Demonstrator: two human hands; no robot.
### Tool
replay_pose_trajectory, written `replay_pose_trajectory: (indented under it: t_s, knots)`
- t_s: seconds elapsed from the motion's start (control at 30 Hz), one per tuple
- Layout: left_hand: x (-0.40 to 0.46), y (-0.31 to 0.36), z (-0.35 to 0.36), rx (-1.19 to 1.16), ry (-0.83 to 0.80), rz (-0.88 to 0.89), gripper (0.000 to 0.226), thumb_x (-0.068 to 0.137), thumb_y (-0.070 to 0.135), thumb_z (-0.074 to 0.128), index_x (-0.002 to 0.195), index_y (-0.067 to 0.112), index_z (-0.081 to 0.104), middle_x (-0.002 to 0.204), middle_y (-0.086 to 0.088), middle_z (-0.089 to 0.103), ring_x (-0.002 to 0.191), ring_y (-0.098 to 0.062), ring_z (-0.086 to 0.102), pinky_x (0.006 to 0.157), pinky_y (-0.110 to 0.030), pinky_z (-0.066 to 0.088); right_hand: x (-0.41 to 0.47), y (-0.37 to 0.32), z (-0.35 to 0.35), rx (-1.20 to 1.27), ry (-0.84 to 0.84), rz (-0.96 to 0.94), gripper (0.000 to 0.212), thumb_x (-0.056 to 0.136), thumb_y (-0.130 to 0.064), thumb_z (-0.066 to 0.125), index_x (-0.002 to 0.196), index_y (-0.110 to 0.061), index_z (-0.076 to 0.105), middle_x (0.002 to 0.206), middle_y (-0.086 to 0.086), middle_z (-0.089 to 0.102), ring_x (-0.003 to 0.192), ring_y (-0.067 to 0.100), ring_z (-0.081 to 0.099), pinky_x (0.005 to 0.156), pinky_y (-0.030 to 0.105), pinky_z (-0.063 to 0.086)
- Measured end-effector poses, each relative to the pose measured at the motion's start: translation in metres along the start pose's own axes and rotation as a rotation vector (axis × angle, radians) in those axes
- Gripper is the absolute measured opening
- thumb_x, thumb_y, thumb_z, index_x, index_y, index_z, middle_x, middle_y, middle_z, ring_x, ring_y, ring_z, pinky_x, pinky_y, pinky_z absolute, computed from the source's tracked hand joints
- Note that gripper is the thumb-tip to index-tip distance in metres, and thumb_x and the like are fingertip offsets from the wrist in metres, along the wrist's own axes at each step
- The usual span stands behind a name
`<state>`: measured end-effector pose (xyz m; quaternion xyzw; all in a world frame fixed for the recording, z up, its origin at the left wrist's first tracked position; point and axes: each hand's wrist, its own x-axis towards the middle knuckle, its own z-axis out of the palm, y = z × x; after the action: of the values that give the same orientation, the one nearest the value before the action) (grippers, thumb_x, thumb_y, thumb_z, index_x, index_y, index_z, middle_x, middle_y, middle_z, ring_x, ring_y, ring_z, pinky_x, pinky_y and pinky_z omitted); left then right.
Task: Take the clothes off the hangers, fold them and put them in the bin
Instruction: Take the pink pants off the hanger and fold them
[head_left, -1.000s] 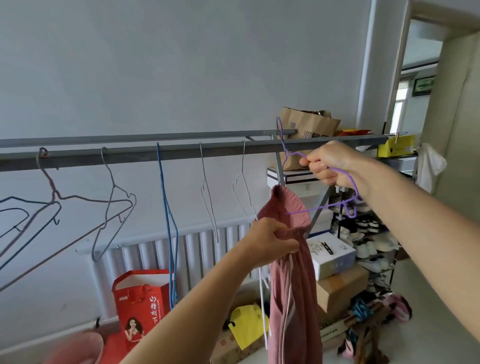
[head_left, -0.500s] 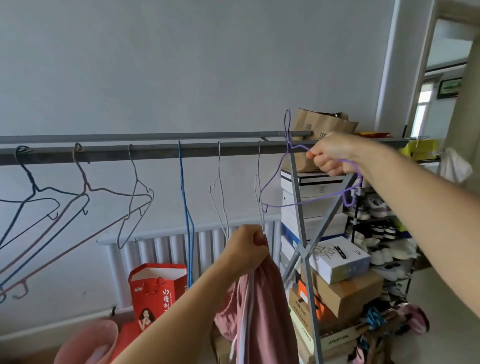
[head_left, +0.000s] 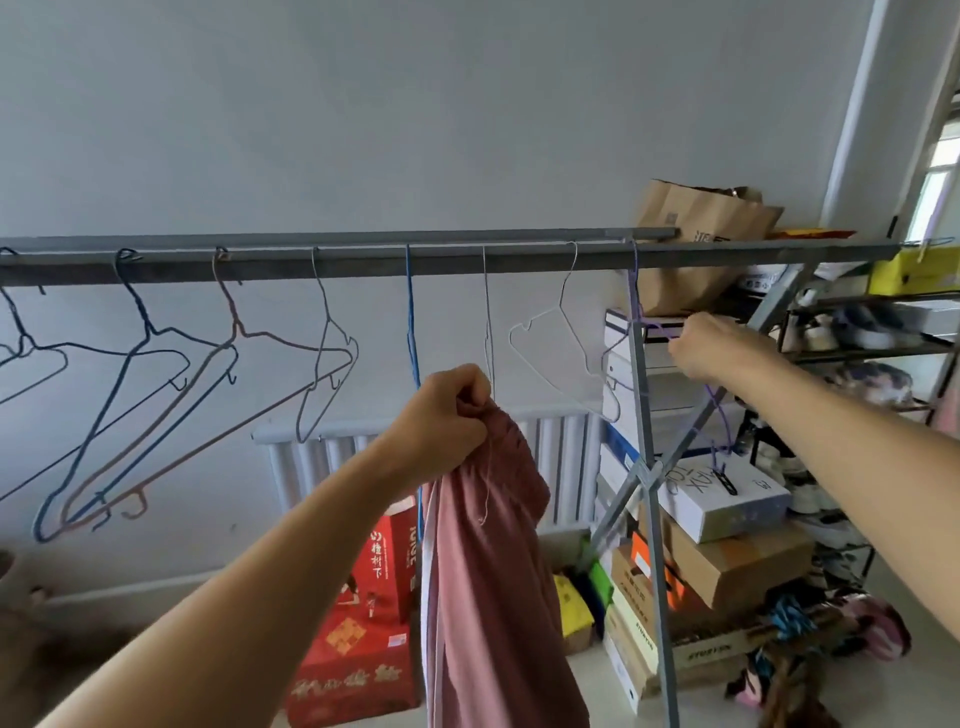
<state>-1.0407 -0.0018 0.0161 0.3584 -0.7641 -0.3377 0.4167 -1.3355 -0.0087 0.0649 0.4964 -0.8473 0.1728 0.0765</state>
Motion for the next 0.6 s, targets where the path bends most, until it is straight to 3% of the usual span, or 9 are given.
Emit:
replay_pose_trajectory:
  t_s: [0.07, 0.13, 0.2, 0.27, 0.37, 0.43, 0.5, 0.6]
  knots:
    - [-0.007, 0.001, -0.015, -0.020, -0.034, 0.002, 0.037, 0.069, -0.019, 0.039, 0.069, 0.018, 0.042, 0.055, 0.001, 0.036, 0.048, -0.008, 0.031, 0.046, -0.020, 0.027, -0.022, -0.012, 0.001, 0.027, 0.286, -0.164, 0.021, 0.099, -0.022, 0.046, 0.114, -0.009, 0.054, 0.116, 0.014, 0.055, 0.101, 0.033, 0.056, 0.070, 0.035, 0.039]
    - [-0.014, 0.002, -0.029, -0.076, -0.072, 0.005, 0.034, 0.061, -0.009, 0.041, 0.068, 0.023, 0.048, 0.068, -0.009, 0.047, 0.062, -0.017, 0.041, 0.057, -0.030, 0.033, -0.053, -0.035, 0.004, 0.324, 0.435, -0.496, 0.021, 0.099, -0.025, 0.046, 0.105, -0.010, 0.059, 0.105, 0.007, 0.060, 0.091, 0.025, 0.058, 0.065, 0.034, 0.043]
    - [-0.021, 0.001, -0.043, -0.122, -0.087, -0.001, 0.033, 0.054, -0.003, 0.039, 0.069, 0.024, 0.050, 0.080, -0.014, 0.052, 0.071, -0.024, 0.042, 0.063, -0.038, 0.031, -0.089, -0.064, 0.002, 0.567, 0.287, -0.746, 0.032, 0.095, -0.039, 0.047, 0.094, -0.012, 0.064, 0.090, 0.001, 0.065, 0.076, 0.008, 0.058, 0.063, 0.031, 0.045]
    - [-0.029, 0.001, -0.058, -0.136, -0.076, 0.007, 0.033, 0.053, -0.003, 0.038, 0.071, 0.021, 0.050, 0.083, -0.015, 0.052, 0.072, -0.025, 0.042, 0.061, -0.037, 0.031, -0.127, -0.095, 0.004, 0.715, -0.026, -0.861, 0.038, 0.091, -0.048, 0.053, 0.090, -0.013, 0.067, 0.083, -0.001, 0.067, 0.070, 0.004, 0.056, 0.065, 0.019, 0.042]
    - [-0.045, 0.000, -0.086, -0.140, -0.049, 0.047, 0.034, 0.057, -0.009, 0.038, 0.076, 0.015, 0.050, 0.082, -0.014, 0.051, 0.067, -0.021, 0.045, 0.051, -0.026, 0.033, -0.164, -0.129, 0.018, 0.795, -0.412, -0.859, 0.044, 0.084, -0.052, 0.066, 0.090, -0.008, 0.067, 0.082, 0.006, 0.067, 0.075, 0.018, 0.060, 0.071, 0.029, 0.046]
    - [-0.060, -0.001, -0.111, -0.159, -0.025, 0.056, 0.036, 0.057, -0.011, 0.038, 0.078, 0.014, 0.052, 0.079, -0.014, 0.050, 0.061, -0.015, 0.044, 0.047, -0.020, 0.032, -0.178, -0.139, 0.033, 0.704, -0.618, -0.784, 0.040, 0.080, -0.047, 0.075, 0.093, -0.009, 0.067, 0.086, 0.007, 0.071, 0.079, 0.021, 0.068, 0.074, 0.036, 0.053]
    - [-0.073, -0.002, -0.140, -0.175, 0.009, 0.050, 0.036, 0.053, -0.009, 0.038, 0.077, 0.015, 0.053, 0.073, -0.011, 0.049, 0.057, -0.011, 0.044, 0.047, -0.019, 0.032, -0.186, -0.142, 0.051, 0.550, -0.730, -0.761, 0.017, 0.081, -0.031, 0.077, 0.080, -0.017, 0.067, 0.073, -0.009, 0.071, 0.070, 0.010, 0.068, 0.067, 0.028, 0.053]
    - [-0.095, -0.009, -0.192, -0.169, 0.067, 0.031, 0.039, 0.052, -0.010, 0.038, 0.075, 0.017, 0.055, 0.072, -0.009, 0.046, 0.060, -0.012, 0.043, 0.049, -0.022, 0.031, -0.194, -0.147, 0.062, 0.376, -0.658, -0.775, 0.029, 0.083, -0.028, 0.076, 0.062, -0.024, 0.057, 0.052, -0.016, 0.053, 0.049, -0.002, 0.048, 0.055, 0.019, 0.037]
